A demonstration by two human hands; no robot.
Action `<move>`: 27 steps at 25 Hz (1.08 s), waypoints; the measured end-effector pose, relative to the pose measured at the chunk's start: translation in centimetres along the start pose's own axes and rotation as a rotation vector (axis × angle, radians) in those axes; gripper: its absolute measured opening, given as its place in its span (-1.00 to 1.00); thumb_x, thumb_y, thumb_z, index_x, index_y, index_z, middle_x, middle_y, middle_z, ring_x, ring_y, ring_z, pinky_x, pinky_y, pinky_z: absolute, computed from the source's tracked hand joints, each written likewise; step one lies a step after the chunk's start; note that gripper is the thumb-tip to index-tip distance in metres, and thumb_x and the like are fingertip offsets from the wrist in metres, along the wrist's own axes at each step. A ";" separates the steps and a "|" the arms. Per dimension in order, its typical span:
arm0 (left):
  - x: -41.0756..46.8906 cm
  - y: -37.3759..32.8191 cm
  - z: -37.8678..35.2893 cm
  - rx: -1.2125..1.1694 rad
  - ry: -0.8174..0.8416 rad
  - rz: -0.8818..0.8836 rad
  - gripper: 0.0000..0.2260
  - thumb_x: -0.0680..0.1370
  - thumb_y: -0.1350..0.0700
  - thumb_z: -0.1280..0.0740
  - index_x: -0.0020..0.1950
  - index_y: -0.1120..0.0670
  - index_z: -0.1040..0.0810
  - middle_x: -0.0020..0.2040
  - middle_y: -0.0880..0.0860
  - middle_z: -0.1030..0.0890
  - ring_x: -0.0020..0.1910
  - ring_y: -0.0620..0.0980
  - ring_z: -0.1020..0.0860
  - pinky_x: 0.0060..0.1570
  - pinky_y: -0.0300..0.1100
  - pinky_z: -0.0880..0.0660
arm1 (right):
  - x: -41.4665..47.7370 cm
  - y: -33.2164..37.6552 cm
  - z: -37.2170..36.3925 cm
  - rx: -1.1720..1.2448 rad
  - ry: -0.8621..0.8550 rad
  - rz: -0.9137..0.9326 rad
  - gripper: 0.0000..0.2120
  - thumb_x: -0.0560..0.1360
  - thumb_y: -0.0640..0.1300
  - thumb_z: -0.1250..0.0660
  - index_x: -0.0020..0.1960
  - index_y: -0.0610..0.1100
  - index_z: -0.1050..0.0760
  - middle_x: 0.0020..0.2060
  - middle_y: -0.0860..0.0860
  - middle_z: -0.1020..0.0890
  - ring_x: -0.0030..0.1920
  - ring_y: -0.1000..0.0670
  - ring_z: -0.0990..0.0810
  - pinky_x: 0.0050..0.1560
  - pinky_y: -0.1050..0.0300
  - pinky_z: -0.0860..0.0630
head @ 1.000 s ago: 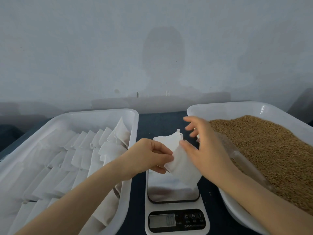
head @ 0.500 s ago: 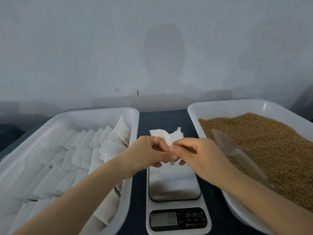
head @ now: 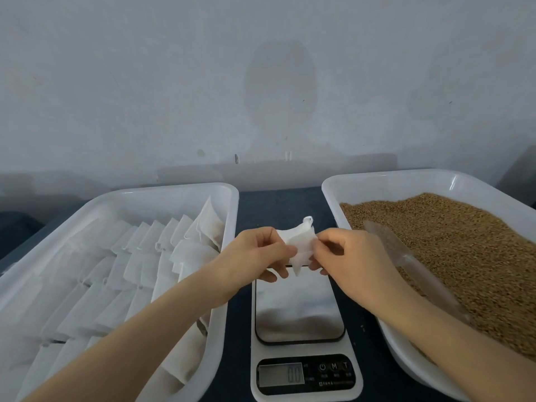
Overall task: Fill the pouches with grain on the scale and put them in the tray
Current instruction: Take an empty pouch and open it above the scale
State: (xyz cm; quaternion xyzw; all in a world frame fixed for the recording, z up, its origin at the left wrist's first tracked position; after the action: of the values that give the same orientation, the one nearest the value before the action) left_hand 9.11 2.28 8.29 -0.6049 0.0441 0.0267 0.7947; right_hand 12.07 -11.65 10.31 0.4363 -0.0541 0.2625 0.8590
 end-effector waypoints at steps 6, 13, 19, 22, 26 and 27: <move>-0.2 -0.2 -1.2 0.153 0.057 -0.058 -0.83 0.59 0.13 -0.24 -0.18 0.12 -0.50 -0.32 -0.02 -0.64 -0.29 -0.02 -0.63 -0.24 -0.26 -0.49 | -0.5 1.1 0.6 0.028 -0.097 0.070 -0.83 0.53 -0.14 -0.33 -0.10 0.07 -0.36 -0.30 0.07 -0.64 -0.29 0.17 -0.63 -0.25 0.17 -0.58; -0.5 -0.8 -1.1 0.235 -0.008 -0.189 -0.81 0.59 0.08 -0.28 -0.22 0.05 -0.44 -0.36 0.02 -0.65 -0.38 0.05 -0.65 -0.36 -0.29 -0.48 | -0.4 2.1 -0.8 -0.138 0.032 0.192 -0.77 0.54 -0.33 -0.26 0.03 -0.12 -0.65 -0.18 0.04 -0.58 -0.26 0.20 -0.46 -0.19 0.48 -0.38; -1.5 -1.9 -2.4 0.370 0.040 -0.431 -0.80 0.54 -0.02 -0.36 -0.28 -0.17 -0.45 -0.45 -0.10 -0.54 -0.52 -0.15 -0.53 -0.41 -0.33 -0.46 | 0.1 0.4 -0.4 -0.015 0.018 -0.003 -0.76 0.54 -0.11 -0.28 -0.24 -0.19 -0.57 -0.43 -0.01 -0.49 -0.47 0.11 -0.37 -0.42 0.23 -0.33; -1.1 -2.6 1.0 0.285 -0.330 -0.453 -0.89 0.48 -0.09 -0.37 -0.09 -0.19 -0.45 -0.25 -0.17 -0.44 -0.32 -0.22 -0.44 -0.31 -0.40 -0.39 | 0.2 -0.1 0.8 0.081 -0.012 -0.061 -0.78 0.54 -0.04 -0.31 -0.19 -0.11 -0.65 -0.56 0.02 -0.47 -0.57 0.13 -0.32 -0.55 0.32 -0.19; 0.5 -0.3 3.9 0.130 -0.405 -0.196 -0.75 0.50 -0.01 -0.39 0.12 -0.09 -0.42 0.01 -0.23 -0.53 0.00 -0.29 -0.51 -0.06 -0.45 -0.44 | 0.0 -0.5 1.3 0.193 0.026 -0.156 -0.86 0.49 0.06 -0.35 -0.16 0.09 -0.65 -0.68 0.17 -0.41 -0.66 0.15 -0.29 -0.63 0.44 -0.16; 0.9 0.1 4.0 0.105 -0.371 -0.182 -0.86 0.51 0.03 -0.39 0.04 -0.03 -0.52 -0.08 -0.20 -0.61 -0.07 -0.26 -0.56 -0.05 -0.42 -0.47 | -0.1 -0.6 1.3 0.212 0.039 -0.180 -0.88 0.48 0.08 -0.36 -0.16 0.11 -0.64 -0.66 0.18 -0.45 -0.65 0.17 -0.34 -0.61 0.46 -0.20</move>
State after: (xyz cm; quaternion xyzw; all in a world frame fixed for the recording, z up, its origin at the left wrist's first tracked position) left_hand 10.12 6.20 9.17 -0.5487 -0.1562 0.0633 0.8188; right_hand 12.51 -13.04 10.64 0.5224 0.0299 0.1968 0.8291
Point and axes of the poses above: each hand's wrist, its own x-axis towards the middle knuckle, its own z-axis out of the back of the hand, y = z × x, the point moved 8 cm from there along x, towards the middle knuckle
